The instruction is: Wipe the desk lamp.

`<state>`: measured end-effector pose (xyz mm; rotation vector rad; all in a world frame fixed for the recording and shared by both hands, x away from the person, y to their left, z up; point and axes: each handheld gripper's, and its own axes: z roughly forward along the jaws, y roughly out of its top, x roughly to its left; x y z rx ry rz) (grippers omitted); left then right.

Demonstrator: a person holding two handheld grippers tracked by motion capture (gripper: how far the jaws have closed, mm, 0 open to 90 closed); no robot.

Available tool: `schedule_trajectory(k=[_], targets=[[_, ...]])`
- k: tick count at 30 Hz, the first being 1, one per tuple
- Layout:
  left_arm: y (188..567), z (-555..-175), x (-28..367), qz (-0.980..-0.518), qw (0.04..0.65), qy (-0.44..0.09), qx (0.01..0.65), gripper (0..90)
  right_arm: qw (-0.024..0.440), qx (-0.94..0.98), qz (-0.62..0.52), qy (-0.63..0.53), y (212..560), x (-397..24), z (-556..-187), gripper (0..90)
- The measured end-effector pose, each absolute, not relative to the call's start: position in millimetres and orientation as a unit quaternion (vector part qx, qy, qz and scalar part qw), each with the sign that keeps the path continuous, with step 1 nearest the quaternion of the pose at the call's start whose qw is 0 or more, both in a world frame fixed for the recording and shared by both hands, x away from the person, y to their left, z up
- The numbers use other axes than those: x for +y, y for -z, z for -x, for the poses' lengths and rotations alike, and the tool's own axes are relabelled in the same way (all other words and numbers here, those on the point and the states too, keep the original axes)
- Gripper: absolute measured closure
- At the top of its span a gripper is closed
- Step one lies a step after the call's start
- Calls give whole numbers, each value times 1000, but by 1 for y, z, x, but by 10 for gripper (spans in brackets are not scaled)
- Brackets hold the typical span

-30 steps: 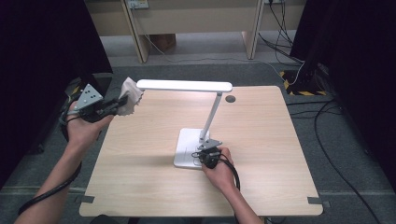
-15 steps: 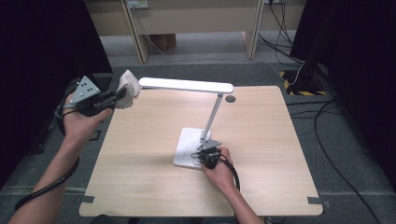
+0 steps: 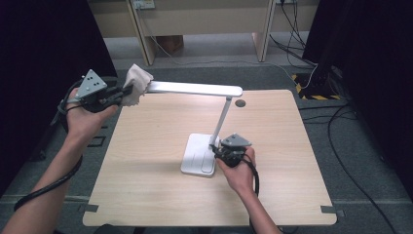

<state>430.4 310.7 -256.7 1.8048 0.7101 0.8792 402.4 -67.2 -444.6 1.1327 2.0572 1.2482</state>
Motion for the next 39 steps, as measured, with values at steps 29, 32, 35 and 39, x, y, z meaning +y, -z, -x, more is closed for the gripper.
schedule_trajectory(k=[29,32,35,39], targets=[[236,-433,287,-757,475,-358,269,851,325,679,-368,-547,362,-83,-442,567],[234,-433,280,-763,473,-353,264,851,329,678,-369,-544,362,-82,-442,577],[235,-436,275,-768,469,-347,264,851,330,677,-370,-544,362,-81,-443,581],[237,-440,269,-768,471,-340,269,851,329,676,-373,-545,363,-80,-443,585]])
